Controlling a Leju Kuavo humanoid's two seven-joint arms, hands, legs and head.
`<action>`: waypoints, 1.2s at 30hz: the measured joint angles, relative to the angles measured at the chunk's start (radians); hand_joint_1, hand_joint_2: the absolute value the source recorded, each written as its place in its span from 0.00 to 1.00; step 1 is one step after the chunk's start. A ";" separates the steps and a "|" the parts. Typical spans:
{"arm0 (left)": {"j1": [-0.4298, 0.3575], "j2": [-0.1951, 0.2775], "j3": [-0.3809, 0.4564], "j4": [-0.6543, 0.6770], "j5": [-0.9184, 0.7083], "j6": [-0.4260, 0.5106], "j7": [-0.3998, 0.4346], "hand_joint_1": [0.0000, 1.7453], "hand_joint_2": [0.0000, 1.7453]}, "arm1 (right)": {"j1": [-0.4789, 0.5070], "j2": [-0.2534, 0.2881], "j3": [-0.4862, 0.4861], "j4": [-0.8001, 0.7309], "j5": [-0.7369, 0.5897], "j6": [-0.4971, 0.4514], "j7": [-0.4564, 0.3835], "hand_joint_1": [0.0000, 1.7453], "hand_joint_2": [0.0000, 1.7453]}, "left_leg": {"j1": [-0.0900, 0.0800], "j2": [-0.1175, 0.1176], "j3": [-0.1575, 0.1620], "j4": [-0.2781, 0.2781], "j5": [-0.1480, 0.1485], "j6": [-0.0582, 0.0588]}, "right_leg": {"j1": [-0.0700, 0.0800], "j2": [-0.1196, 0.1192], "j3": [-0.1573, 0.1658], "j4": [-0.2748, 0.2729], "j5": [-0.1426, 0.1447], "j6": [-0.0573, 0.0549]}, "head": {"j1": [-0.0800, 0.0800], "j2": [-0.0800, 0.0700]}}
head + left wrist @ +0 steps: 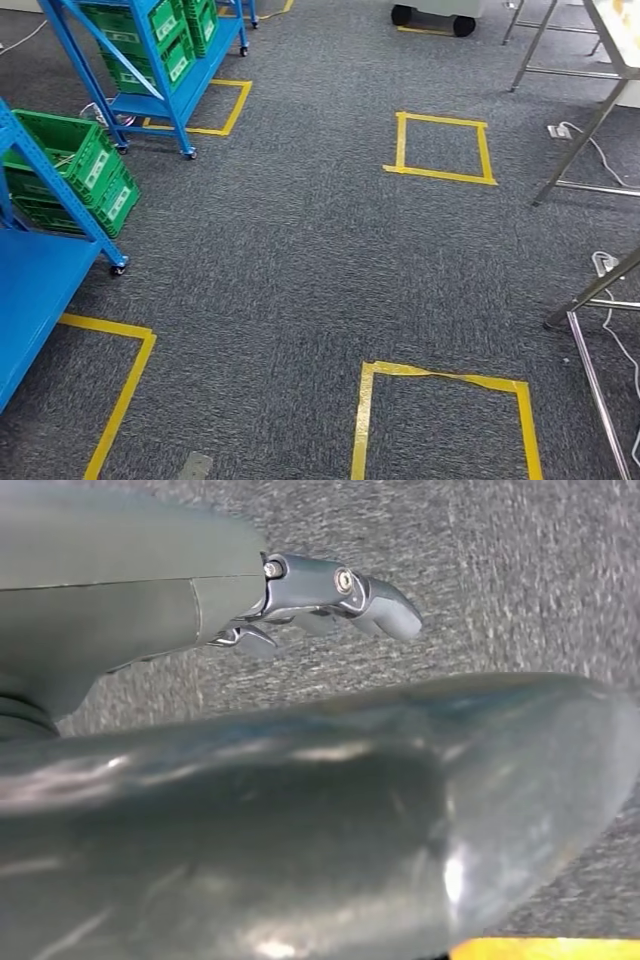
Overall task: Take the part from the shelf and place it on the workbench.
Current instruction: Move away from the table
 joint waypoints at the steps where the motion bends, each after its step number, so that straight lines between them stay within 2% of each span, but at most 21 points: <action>1: -0.001 0.003 0.000 0.000 0.000 -0.005 -0.001 0.00 0.00 | -0.001 0.001 0.000 0.001 0.003 -0.004 0.000 0.00 0.00 | -0.001 -0.013 -0.001 0.000 0.001 0.002 | 0.000 0.011 -0.036 0.073 -0.029 -0.001 | 0.000 0.000; 2: -0.001 0.006 0.000 0.000 0.000 -0.008 -0.002 0.00 0.00 | -0.002 0.002 0.000 0.003 0.005 -0.007 0.000 0.00 0.00 | -0.002 -0.027 -0.002 0.000 0.002 0.004 | 0.000 0.016 -0.064 0.124 -0.042 -0.002 | 0.000 0.000; 3: -0.001 0.008 0.000 0.000 0.000 -0.010 -0.002 0.00 0.00 | -0.002 0.002 0.000 0.005 0.006 -0.009 0.000 0.00 0.00 | -0.002 -0.042 -0.002 0.001 0.002 0.004 | 0.000 0.018 -0.074 0.138 -0.034 -0.004 | 0.000 0.000; 5: 0.001 0.012 0.001 0.000 -0.002 -0.009 -0.002 0.00 0.00 | -0.004 0.002 0.000 0.006 0.005 -0.014 0.003 0.00 0.00 | -0.002 -0.072 -0.001 0.002 0.003 0.002 | -0.002 0.029 -0.038 0.045 0.033 -0.008 | 0.000 0.000; 7: 0.001 0.012 0.001 0.000 -0.005 -0.004 -0.002 0.00 0.00 | -0.006 0.002 0.000 0.007 0.002 -0.019 0.007 0.00 0.00 | -0.002 -0.099 -0.004 0.006 0.005 -0.004 | -0.008 0.078 0.021 -0.093 0.092 -0.009 | 0.000 0.000; 9: 0.000 0.013 0.001 0.000 -0.008 0.000 -0.002 0.00 0.00 | -0.007 0.002 -0.001 0.009 -0.001 -0.021 0.011 0.00 0.00 | -0.001 -0.122 -0.013 0.007 0.010 -0.017 | -0.010 0.112 0.048 -0.152 0.105 -0.011 | 0.000 0.000; 11: 0.003 0.015 0.001 0.000 -0.010 0.001 -0.002 0.00 0.00 | -0.007 0.003 -0.001 0.009 -0.001 -0.022 0.012 0.00 0.00 | 0.004 -0.140 -0.020 0.003 0.017 -0.031 | -0.008 0.095 0.051 -0.157 0.110 -0.022 | 0.000 0.000; 13: 0.006 0.016 0.001 0.000 -0.016 0.001 -0.005 0.00 0.00 | -0.007 0.003 -0.001 0.009 -0.002 -0.023 0.012 0.00 0.00 | 0.003 -0.108 -0.037 0.031 -0.003 -0.041 | -0.008 0.069 0.053 -0.165 0.118 -0.035 | -0.004 0.000; 15: 0.004 0.016 0.001 0.000 -0.023 -0.005 -0.011 0.00 0.00 | -0.005 0.003 -0.003 0.009 -0.003 -0.024 0.012 0.00 0.00 | 0.000 -0.046 -0.089 0.138 -0.066 -0.049 | -0.006 0.038 0.053 -0.170 0.120 -0.042 | -0.010 0.000; 16: 0.002 0.016 0.001 0.000 -0.025 -0.010 -0.014 0.00 0.00 | -0.003 0.003 -0.004 0.009 -0.003 -0.024 0.013 0.00 0.00 | 0.001 -0.028 -0.123 0.210 -0.099 -0.052 | -0.004 0.021 0.053 -0.170 0.119 -0.045 | -0.011 0.000; 18: 0.004 0.016 0.001 0.001 -0.025 -0.020 -0.019 0.00 0.00 | -0.002 0.003 -0.005 0.009 -0.004 -0.024 0.014 0.00 0.00 | 0.003 -0.017 -0.160 0.291 -0.119 -0.057 | -0.003 -0.010 0.054 -0.170 0.117 -0.046 | -0.011 0.000; 20: 0.008 0.017 0.001 0.001 -0.025 -0.030 -0.024 0.00 0.00 | -0.004 0.003 -0.006 0.009 -0.004 -0.023 0.014 0.00 0.00 | 0.004 -0.007 -0.119 0.221 -0.067 -0.057 | -0.003 -0.035 0.057 -0.170 0.113 -0.044 | -0.012 0.000; 22: 0.008 0.019 0.001 0.001 -0.025 -0.042 -0.028 0.00 0.00 | -0.005 0.003 -0.007 0.009 -0.002 -0.021 0.014 0.00 0.00 | 0.001 0.035 -0.041 0.080 -0.013 -0.054 | 0.000 -0.055 0.063 -0.169 0.106 -0.036 | -0.013 0.000; 24: 0.005 0.020 0.001 0.001 -0.025 -0.049 -0.031 0.00 0.00 | -0.006 0.003 -0.008 0.009 0.000 -0.019 0.014 0.00 0.00 | -0.004 0.063 -0.003 0.008 -0.003 -0.041 | 0.008 -0.074 0.067 -0.170 0.099 -0.026 | -0.010 0.000; 26: 0.006 0.022 0.001 0.001 -0.024 -0.052 -0.032 0.00 0.00 | -0.008 0.003 -0.008 0.009 0.001 -0.017 0.013 0.00 0.00 | -0.005 0.045 -0.003 0.002 -0.007 -0.024 | 0.009 -0.091 0.076 -0.174 0.094 -0.016 | -0.006 0.000; 28: 0.010 0.024 0.001 0.001 -0.024 -0.055 -0.032 0.00 0.00 | -0.012 0.003 -0.008 0.009 0.003 -0.016 0.012 0.00 0.00 | -0.002 0.024 0.000 -0.001 -0.005 -0.010 | 0.005 -0.066 0.074 -0.151 0.074 -0.007 | -0.003 0.000; 30: 0.008 0.026 0.001 0.001 -0.024 -0.060 -0.032 0.00 0.00 | -0.011 0.003 -0.009 0.010 0.005 -0.014 0.012 0.00 0.00 | 0.000 0.003 0.002 -0.003 -0.004 0.000 | 0.002 -0.012 0.021 -0.044 0.020 -0.001 | 0.001 0.000; 32: 0.006 0.027 0.001 0.001 -0.025 -0.063 -0.032 0.00 0.00 | -0.008 0.003 -0.010 0.012 0.007 -0.013 0.012 0.00 0.00 | 0.000 -0.023 0.004 -0.003 -0.006 0.005 | 0.002 0.013 -0.057 0.099 -0.029 0.000 | 0.002 0.000; 33: 0.006 0.027 0.001 0.001 -0.026 -0.063 -0.032 0.00 0.00 | -0.006 0.003 -0.010 0.012 0.007 -0.013 0.012 0.00 0.00 | 0.000 -0.039 0.005 -0.002 -0.006 0.006 | 0.002 0.016 -0.083 0.134 -0.030 0.000 | 0.002 0.000; 34: 0.006 0.028 0.001 0.002 -0.026 -0.063 -0.032 0.00 0.00 | -0.005 0.003 -0.011 0.013 0.007 -0.013 0.012 0.00 0.00 | 0.000 -0.053 0.008 -0.002 -0.008 0.006 | 0.002 0.018 -0.090 0.128 -0.009 -0.002 | 0.002 0.000; 36: 0.007 0.029 0.001 0.002 -0.026 -0.063 -0.032 0.00 0.00 | -0.005 0.002 -0.011 0.013 0.008 -0.013 0.013 0.00 0.00 | 0.002 -0.084 0.014 -0.001 -0.011 0.001 | -0.002 0.036 -0.050 0.009 0.075 -0.004 | 0.002 0.000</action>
